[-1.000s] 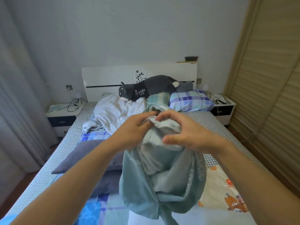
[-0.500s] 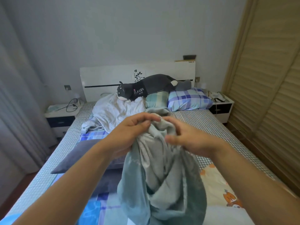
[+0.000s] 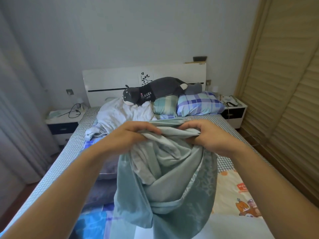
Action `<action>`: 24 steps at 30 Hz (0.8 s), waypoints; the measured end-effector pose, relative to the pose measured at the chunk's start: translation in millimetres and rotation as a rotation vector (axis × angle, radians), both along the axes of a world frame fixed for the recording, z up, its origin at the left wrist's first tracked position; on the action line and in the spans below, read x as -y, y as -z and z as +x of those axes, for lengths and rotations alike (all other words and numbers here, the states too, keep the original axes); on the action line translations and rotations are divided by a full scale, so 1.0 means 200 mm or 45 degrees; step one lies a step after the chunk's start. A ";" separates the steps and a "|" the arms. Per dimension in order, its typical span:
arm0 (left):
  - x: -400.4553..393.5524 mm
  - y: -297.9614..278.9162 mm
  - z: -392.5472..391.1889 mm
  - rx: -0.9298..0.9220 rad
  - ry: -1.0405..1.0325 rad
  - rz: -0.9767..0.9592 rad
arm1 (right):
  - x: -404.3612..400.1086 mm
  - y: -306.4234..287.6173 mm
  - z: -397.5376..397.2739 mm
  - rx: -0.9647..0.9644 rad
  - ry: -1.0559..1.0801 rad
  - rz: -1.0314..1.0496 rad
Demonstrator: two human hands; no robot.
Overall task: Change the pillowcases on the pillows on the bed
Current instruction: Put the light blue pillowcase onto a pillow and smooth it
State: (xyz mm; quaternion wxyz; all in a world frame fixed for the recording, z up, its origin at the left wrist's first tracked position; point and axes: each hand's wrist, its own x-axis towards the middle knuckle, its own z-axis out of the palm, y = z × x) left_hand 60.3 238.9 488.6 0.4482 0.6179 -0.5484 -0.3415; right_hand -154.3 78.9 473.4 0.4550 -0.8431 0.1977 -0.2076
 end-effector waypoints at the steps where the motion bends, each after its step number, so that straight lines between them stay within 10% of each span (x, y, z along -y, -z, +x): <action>1: 0.00 -0.01 0.01 -0.198 -0.031 -0.017 | 0.00 0.01 0.01 -0.035 0.024 -0.037; 5: 0.01 0.00 -0.05 -0.648 0.001 -0.022 | -0.02 -0.02 0.06 0.221 0.181 0.294; 8: 0.02 0.02 -0.10 -0.283 0.086 -0.030 | -0.07 -0.05 0.08 0.318 0.050 0.481; 11: 0.05 0.05 -0.11 0.216 -0.296 -0.229 | -0.13 0.02 0.12 -0.076 -0.125 0.044; 17: 0.07 0.18 -0.19 0.895 -0.535 -0.114 | -0.04 0.04 0.13 0.012 0.540 -0.362; 21: 0.09 0.19 -0.16 1.021 -0.776 -0.195 | -0.18 0.05 0.16 0.140 0.424 -0.240; 24: 0.09 0.17 -0.08 0.688 -0.787 -0.082 | -0.22 0.10 0.15 0.089 0.280 -0.180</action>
